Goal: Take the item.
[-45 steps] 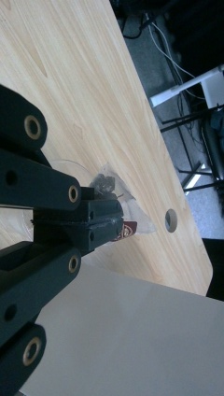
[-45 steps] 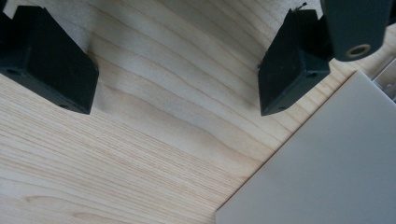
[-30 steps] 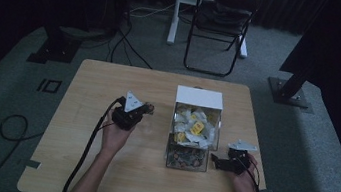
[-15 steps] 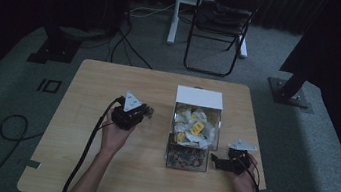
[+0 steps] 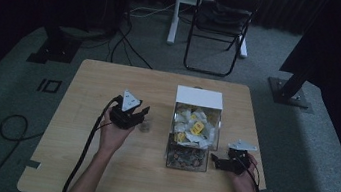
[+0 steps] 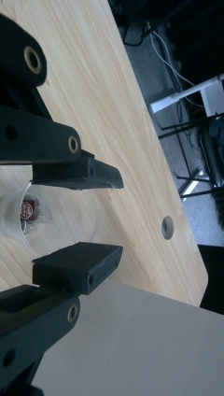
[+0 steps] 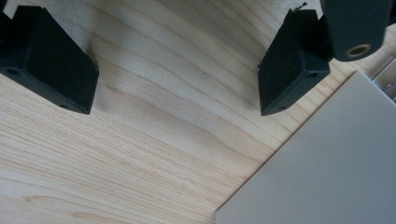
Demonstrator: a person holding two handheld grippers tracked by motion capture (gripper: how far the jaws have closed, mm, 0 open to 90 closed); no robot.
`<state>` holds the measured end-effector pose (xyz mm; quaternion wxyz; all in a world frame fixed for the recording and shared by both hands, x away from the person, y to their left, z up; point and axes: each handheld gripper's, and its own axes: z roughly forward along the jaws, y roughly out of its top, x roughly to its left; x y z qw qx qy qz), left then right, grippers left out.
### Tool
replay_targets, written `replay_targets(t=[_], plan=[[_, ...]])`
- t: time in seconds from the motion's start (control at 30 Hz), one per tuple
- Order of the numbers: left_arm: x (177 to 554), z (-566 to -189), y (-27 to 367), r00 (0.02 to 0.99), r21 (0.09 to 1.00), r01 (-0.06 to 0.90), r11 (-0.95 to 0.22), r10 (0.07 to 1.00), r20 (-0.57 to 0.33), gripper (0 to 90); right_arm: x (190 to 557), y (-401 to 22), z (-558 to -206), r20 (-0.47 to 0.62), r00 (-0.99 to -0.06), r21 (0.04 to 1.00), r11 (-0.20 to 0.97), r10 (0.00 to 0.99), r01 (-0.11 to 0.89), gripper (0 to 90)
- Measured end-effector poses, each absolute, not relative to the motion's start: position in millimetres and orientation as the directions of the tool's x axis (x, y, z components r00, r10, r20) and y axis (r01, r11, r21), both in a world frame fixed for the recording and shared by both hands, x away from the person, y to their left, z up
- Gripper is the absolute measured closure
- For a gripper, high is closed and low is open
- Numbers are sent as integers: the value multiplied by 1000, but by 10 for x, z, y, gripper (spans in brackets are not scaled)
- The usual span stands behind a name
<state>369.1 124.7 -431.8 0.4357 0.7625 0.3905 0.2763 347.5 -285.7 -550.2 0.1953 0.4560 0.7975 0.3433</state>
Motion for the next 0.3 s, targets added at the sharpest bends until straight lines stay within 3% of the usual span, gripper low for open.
replay_targets(t=[0.3], plan=[[3686,-4302,1264,537,882,353,-312,840,83,619,3475,-2857,-5502,2,-508,726,348,861,594,120]])
